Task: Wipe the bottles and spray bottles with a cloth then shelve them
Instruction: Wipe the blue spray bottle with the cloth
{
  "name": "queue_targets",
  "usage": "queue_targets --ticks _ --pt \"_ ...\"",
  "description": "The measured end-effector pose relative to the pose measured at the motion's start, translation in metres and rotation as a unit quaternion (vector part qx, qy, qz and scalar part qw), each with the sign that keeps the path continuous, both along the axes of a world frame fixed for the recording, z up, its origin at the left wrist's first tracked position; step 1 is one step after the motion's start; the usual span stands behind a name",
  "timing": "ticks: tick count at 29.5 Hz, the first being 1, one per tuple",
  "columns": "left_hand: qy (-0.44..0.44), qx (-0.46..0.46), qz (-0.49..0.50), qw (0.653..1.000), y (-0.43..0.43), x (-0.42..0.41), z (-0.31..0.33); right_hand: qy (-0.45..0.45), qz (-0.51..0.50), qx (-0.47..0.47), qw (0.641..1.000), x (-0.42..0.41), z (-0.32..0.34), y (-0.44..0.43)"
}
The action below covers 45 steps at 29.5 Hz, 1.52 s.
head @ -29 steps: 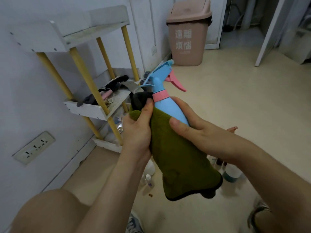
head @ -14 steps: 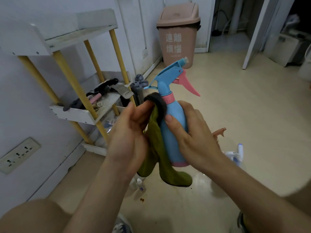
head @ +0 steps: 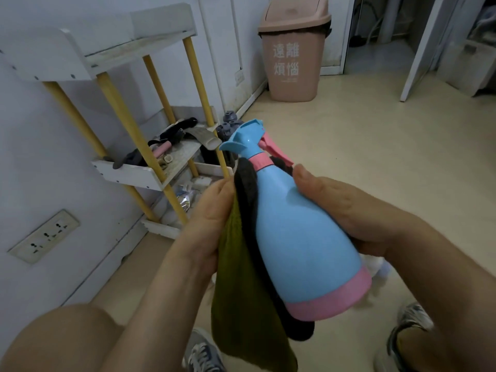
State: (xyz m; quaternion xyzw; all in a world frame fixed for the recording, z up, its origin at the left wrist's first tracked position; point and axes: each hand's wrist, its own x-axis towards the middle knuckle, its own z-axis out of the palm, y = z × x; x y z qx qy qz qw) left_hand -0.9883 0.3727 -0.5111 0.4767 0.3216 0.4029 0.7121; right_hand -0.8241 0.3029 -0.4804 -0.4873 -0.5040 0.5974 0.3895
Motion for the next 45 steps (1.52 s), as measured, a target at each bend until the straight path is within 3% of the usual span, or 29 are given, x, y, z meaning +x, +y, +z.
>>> queue_targets --ticks 3,6,9,12,15,17,19,22,23,24,26,27,30,32,34,36,39,41,43,45 --pt "-0.007 -0.011 -0.050 0.999 0.001 -0.003 0.000 -0.012 -0.012 -0.027 1.000 0.001 -0.009 0.004" --pt "-0.015 -0.050 -0.051 0.997 0.001 0.001 -0.006 -0.162 -0.018 -0.026 0.986 0.002 -0.013 0.009" --pt "-0.032 -0.100 0.011 0.994 -0.006 0.015 -0.013 -0.243 -0.061 -0.006 0.968 -0.004 -0.020 0.014" --pt "-0.036 -0.097 0.083 0.991 -0.006 0.021 -0.012 -0.242 -0.054 0.029 0.968 -0.001 -0.026 0.014" --pt "-0.084 -0.074 0.143 0.983 0.009 0.012 -0.009 -0.204 0.009 -0.007 0.979 0.004 -0.031 0.007" --pt "-0.077 -0.028 0.158 0.984 0.015 0.009 -0.009 -0.230 -0.040 0.020 0.972 -0.005 -0.045 0.006" --pt "-0.034 0.013 0.175 0.984 0.015 0.011 -0.012 -0.343 -0.136 0.078 0.926 -0.021 -0.065 0.005" --pt "-0.001 -0.043 0.221 0.974 0.017 0.013 -0.022 -0.574 -0.241 0.227 0.749 -0.033 -0.088 0.007" --pt "-0.006 -0.072 0.221 0.973 0.020 0.012 -0.025 -0.581 -0.243 0.238 0.739 -0.031 -0.086 0.006" --pt "-0.010 -0.088 0.210 0.974 0.022 0.009 -0.027 -0.546 -0.214 0.209 0.783 -0.028 -0.081 0.006" --pt "-0.042 -0.091 0.138 0.985 0.024 0.002 -0.027 -0.395 -0.113 0.109 0.905 -0.014 -0.066 0.005" --pt "-0.061 -0.091 0.094 0.990 0.023 -0.002 -0.028 -0.325 -0.064 0.080 0.940 -0.005 -0.059 0.005" --pt "-0.128 -0.078 -0.021 0.988 0.017 -0.008 -0.033 -0.167 0.039 0.038 0.984 0.013 -0.042 0.003" --pt "-0.163 -0.074 -0.068 0.981 0.016 -0.011 -0.035 -0.088 0.061 0.014 0.994 0.015 -0.040 -0.001" --pt "-0.160 -0.054 -0.066 0.983 0.020 -0.015 -0.036 -0.076 0.054 0.012 0.996 0.013 -0.042 -0.004" --pt "-0.093 -0.014 -0.020 0.995 0.026 -0.018 -0.033 -0.103 0.021 0.044 0.993 0.012 -0.043 -0.006" --pt "-0.036 -0.008 0.105 0.994 0.029 -0.015 -0.029 -0.076 -0.106 0.100 0.986 0.017 -0.034 -0.008" --pt "-0.093 -0.029 0.099 0.990 0.023 -0.005 -0.027 -0.145 -0.173 0.118 0.967 0.014 -0.033 -0.007" --pt "-0.130 -0.045 0.064 0.988 0.015 0.008 -0.021 -0.255 -0.171 0.103 0.946 0.004 -0.043 -0.008" --pt "-0.082 -0.003 0.072 0.994 0.011 0.017 -0.017 -0.281 -0.167 0.098 0.940 -0.008 -0.056 -0.007"
